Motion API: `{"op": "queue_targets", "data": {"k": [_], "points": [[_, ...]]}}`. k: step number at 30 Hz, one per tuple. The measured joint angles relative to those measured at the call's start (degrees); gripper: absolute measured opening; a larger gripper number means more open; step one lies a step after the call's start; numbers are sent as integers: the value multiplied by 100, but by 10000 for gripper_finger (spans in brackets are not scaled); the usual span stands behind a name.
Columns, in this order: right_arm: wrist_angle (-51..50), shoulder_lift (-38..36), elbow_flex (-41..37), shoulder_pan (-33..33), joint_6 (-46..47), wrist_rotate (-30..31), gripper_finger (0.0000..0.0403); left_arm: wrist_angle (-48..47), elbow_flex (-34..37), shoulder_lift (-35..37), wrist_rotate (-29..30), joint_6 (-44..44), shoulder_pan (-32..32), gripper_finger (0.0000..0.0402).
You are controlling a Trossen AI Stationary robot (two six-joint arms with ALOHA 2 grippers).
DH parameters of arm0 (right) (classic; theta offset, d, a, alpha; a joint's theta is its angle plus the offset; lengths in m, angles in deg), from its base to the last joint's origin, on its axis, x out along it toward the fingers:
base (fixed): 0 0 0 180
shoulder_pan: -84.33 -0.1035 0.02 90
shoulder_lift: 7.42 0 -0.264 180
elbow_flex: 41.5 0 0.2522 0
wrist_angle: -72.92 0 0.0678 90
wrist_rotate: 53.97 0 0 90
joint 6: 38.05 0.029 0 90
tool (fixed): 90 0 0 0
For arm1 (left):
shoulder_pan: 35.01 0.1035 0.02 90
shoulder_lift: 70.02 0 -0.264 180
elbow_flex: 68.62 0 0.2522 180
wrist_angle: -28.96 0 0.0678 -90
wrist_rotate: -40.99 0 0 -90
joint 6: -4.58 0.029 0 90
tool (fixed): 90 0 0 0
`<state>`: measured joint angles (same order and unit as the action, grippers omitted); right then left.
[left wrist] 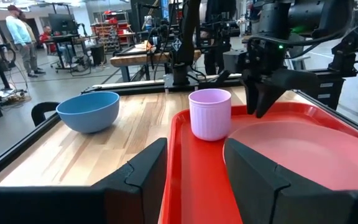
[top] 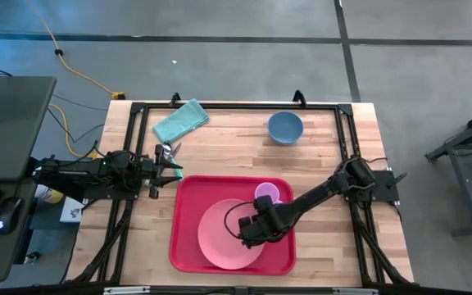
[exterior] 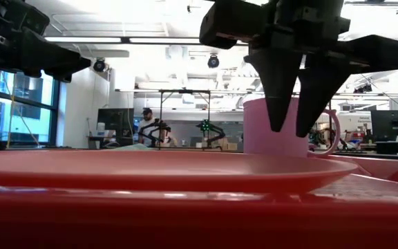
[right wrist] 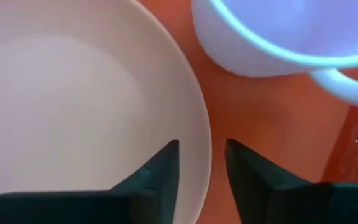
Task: Set up tray
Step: Put the blue bowl on top of the pink plate
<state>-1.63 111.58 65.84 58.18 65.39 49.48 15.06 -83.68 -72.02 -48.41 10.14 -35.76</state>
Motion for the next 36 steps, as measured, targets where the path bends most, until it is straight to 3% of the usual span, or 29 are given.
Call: {"op": "queue_targets", "data": {"k": [8,14,23,29,36], "points": [[497,-340,0,4,-286,371,160,0,0,1,0,17,-1,193],[1498,-881,6,56,-1219,1573,178,0,0,0,0,15,0,193],[1557,-1733,7,940,-2893,2828,184,0,0,0,0,11,-1,193],[1331,-2088,7,1972,-4243,2385,186,0,0,1,0,9,-1,193],[711,-2098,0,3290,-5273,1223,212,1,0,0,-129,4,-1,193]]}}
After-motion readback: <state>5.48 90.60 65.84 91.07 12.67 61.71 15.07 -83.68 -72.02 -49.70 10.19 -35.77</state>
